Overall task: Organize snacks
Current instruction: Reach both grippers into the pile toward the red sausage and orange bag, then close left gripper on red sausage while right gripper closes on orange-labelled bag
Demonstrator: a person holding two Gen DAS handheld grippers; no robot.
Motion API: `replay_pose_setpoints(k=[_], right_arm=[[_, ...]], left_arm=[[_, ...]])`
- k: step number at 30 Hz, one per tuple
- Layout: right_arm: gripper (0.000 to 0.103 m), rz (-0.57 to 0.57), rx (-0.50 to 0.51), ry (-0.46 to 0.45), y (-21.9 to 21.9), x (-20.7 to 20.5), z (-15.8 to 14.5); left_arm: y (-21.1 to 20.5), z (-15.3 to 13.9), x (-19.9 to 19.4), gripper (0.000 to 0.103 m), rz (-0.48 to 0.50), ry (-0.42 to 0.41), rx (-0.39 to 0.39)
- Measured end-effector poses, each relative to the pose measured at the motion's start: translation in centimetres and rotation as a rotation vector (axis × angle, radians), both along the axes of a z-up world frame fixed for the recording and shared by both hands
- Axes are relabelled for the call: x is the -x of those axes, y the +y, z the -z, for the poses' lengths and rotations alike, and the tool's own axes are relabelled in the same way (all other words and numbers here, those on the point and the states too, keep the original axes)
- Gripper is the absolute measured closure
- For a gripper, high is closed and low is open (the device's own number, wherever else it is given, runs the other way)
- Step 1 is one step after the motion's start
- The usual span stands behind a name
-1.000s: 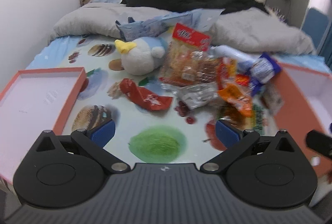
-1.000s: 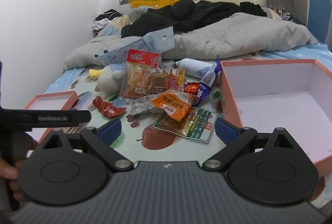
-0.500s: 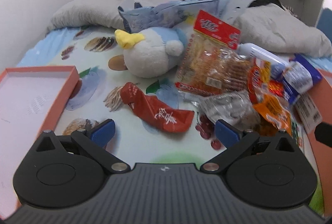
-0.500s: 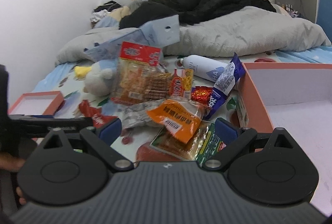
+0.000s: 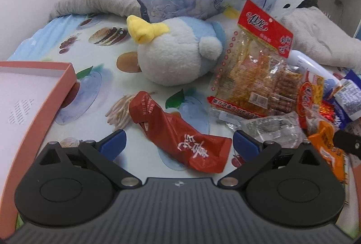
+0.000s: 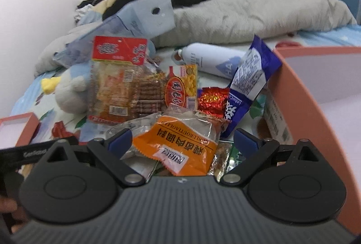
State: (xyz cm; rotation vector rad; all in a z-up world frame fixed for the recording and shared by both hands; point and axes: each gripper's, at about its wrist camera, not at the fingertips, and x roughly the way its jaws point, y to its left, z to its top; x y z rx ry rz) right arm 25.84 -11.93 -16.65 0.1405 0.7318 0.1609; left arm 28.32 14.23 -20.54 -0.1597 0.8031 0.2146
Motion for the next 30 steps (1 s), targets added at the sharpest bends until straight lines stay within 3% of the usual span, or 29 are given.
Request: replay_pose_setpoints(k=[12, 13, 15, 17, 22, 30], right_arm=[[0.005, 0.067, -0.009, 0.052, 0.8, -3.1, 2.5], [0.006, 0.071, -0.014, 0.061, 0.7, -3.3, 2.7], [0.019, 0.068, -0.031, 0.088, 0.5, -3.6, 3.0], [0.019, 0.063, -0.035, 0.094, 0.4, -3.7, 3.2], [0.029, 0.037, -0.031, 0.077, 0.5, -3.2, 2.8], [0.036, 0.003, -0.015, 0.067, 0.3, -1.6, 1.9]], left_arm=[[0.5, 2.0, -2.2, 0.024, -0.089, 0.02, 0.009], [0.6, 2.2, -2.3, 0.027, -0.094, 0.022, 0.02], [0.5, 2.5, -2.5, 0.03, -0.1, 0.021, 0.022], [0.1, 2.7, -2.7, 0.033, -0.098, 0.025, -0.012], [0.0, 2.6, -2.7, 0.053, -0.1, 0.024, -0.04], [-0.2, 2.1, -1.2, 0.056, -0.052, 0.045, -0.002]])
